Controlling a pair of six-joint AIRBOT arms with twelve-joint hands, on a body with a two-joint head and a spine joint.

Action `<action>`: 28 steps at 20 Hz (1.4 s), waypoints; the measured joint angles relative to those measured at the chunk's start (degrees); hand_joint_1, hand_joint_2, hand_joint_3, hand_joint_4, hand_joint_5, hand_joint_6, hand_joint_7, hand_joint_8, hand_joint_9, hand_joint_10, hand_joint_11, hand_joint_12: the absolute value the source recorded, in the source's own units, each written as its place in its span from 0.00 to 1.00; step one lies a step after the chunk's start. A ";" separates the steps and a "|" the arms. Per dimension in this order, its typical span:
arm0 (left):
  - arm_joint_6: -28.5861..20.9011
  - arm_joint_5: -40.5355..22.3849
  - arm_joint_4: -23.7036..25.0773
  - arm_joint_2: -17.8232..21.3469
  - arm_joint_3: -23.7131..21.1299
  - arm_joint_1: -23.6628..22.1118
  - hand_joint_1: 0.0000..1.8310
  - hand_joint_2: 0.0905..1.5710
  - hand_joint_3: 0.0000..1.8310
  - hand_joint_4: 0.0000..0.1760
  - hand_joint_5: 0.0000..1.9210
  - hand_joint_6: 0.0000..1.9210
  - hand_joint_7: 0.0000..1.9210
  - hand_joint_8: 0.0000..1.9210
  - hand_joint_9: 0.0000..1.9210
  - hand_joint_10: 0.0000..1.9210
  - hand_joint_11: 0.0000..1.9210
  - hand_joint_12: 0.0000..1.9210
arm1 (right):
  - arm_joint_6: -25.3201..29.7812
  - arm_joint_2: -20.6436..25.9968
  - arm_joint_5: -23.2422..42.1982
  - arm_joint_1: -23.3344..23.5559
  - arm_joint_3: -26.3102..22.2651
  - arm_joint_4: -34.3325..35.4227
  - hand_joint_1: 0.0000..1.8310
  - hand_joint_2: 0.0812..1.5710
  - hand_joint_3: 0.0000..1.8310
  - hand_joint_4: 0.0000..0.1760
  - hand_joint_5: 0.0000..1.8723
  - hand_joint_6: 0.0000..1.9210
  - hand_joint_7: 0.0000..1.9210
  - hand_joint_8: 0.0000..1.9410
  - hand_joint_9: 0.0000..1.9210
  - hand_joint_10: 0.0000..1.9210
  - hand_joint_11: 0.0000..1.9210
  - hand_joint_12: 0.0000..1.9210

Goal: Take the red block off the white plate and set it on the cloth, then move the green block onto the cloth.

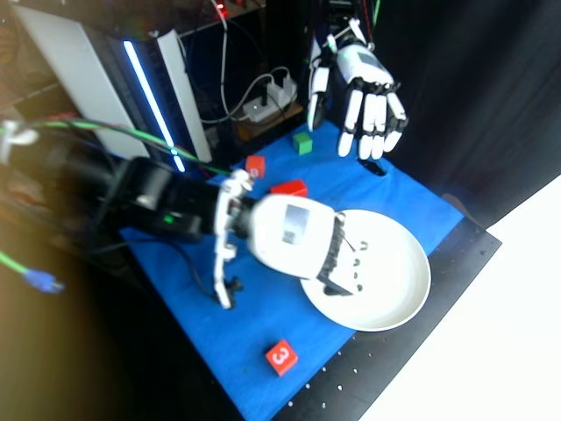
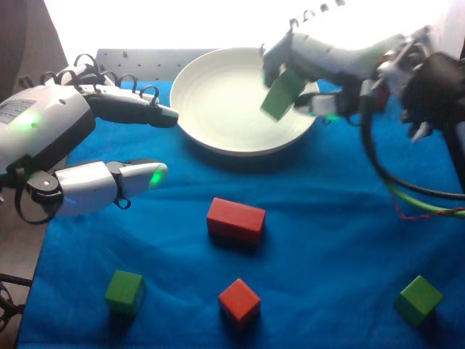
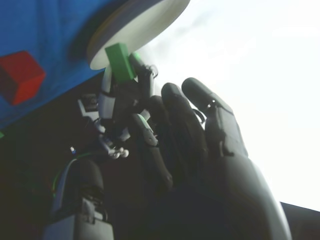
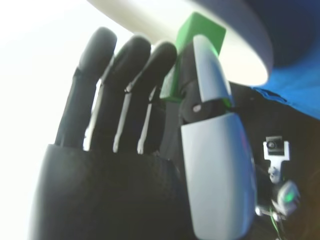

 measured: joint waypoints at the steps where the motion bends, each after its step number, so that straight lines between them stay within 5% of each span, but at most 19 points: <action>1: 0.02 -0.28 -0.13 0.07 -0.20 0.42 0.34 0.71 0.00 0.49 0.40 0.01 0.32 0.00 0.29 0.01 0.00 0.66 | 0.57 1.25 -1.25 0.02 -1.22 -0.81 0.75 0.72 0.00 0.00 0.47 0.52 0.47 0.61 0.41 0.75 0.32 0.89; 6: 0.02 -1.29 -1.31 1.18 -1.14 1.66 0.36 0.70 0.00 0.81 0.40 0.00 0.31 0.00 0.29 0.01 0.03 0.68 | 2.23 7.21 -6.60 -0.02 -9.31 -4.74 0.75 0.73 0.00 0.00 0.47 0.53 0.45 0.64 0.39 0.79 0.34 0.92; 9: 0.02 -2.19 -2.01 1.75 -1.33 2.25 0.36 0.69 0.00 0.70 0.41 0.00 0.31 0.00 0.28 0.01 0.01 0.66 | 2.32 10.27 -11.02 -1.51 -12.85 -6.19 0.81 0.72 0.00 0.00 0.45 0.59 0.47 0.58 0.44 0.64 0.35 0.88; 10: 0.11 -2.62 -2.27 2.12 -1.55 2.71 0.36 0.70 0.00 0.50 0.41 0.01 0.32 0.01 0.30 0.01 0.02 0.67 | 2.54 12.11 -12.61 -3.50 -14.69 -6.67 0.76 0.71 0.00 0.00 0.45 0.60 0.50 0.56 0.45 0.67 0.39 0.86; 12: 0.22 -3.13 -2.71 2.12 -1.68 2.71 0.34 0.70 0.00 0.58 0.42 0.01 0.33 0.01 0.29 0.01 0.00 0.66 | 4.09 14.14 -14.03 -6.12 -16.50 -6.73 0.75 0.70 0.00 0.00 0.47 0.58 0.51 0.54 0.45 0.68 0.40 0.86; 14: 0.26 -3.56 -2.75 2.12 -1.79 2.95 0.34 0.70 0.00 0.53 0.42 0.01 0.32 0.00 0.29 0.01 0.00 0.63 | 4.81 15.98 -15.78 -8.37 -18.34 -6.73 0.75 0.72 0.00 0.00 0.46 0.55 0.46 0.66 0.41 0.73 0.34 0.88; 16: 0.42 -3.96 -3.39 2.23 -2.14 3.63 0.33 0.70 0.00 0.62 0.41 0.00 0.31 0.00 0.28 0.00 0.00 0.61 | 4.85 16.74 -17.79 -9.86 -19.39 -6.73 0.75 0.72 0.00 0.00 0.51 0.45 0.43 0.68 0.41 0.76 0.38 0.90; 17: 0.44 -4.35 -3.37 2.23 -2.14 3.98 0.33 0.70 0.00 0.57 0.41 0.00 0.31 0.00 0.28 0.00 0.00 0.61 | 4.85 16.94 -18.27 -10.45 -19.71 -6.71 0.75 0.71 0.00 0.00 0.54 0.40 0.46 0.63 0.44 0.73 0.43 0.89; 19: 0.46 -4.94 -3.98 2.27 -2.14 4.48 0.35 0.69 0.00 0.64 0.42 0.00 0.31 0.00 0.28 0.00 0.00 0.63 | 5.81 17.40 -18.73 -12.46 -20.50 -6.73 0.75 0.70 0.00 0.00 0.55 0.41 0.46 0.60 0.45 0.72 0.43 0.91; 20: 0.50 -5.31 -4.09 2.51 -2.34 4.85 0.34 0.69 0.00 0.55 0.42 0.00 0.32 0.00 0.28 0.01 0.00 0.63 | 6.34 17.40 -18.75 -13.49 -20.81 -6.73 0.75 0.70 0.00 0.00 0.54 0.47 0.46 0.57 0.45 0.71 0.41 0.91; 25: 0.48 -6.36 -4.50 2.91 -2.73 5.55 0.32 0.70 0.00 0.65 0.42 0.00 0.32 0.00 0.29 0.01 0.00 0.67 | 8.63 17.55 -19.37 -17.20 -21.22 -6.73 0.75 0.71 0.00 0.00 0.52 0.55 0.47 0.54 0.43 0.71 0.36 0.94; 28: 0.50 -6.36 -4.55 2.91 -2.73 5.55 0.32 0.70 0.00 0.53 0.42 0.00 0.31 0.00 0.28 0.01 0.00 0.65 | 9.25 17.55 -19.04 -18.34 -21.66 -6.73 0.76 0.68 0.00 0.00 0.55 0.50 0.53 0.47 0.50 0.60 0.41 0.86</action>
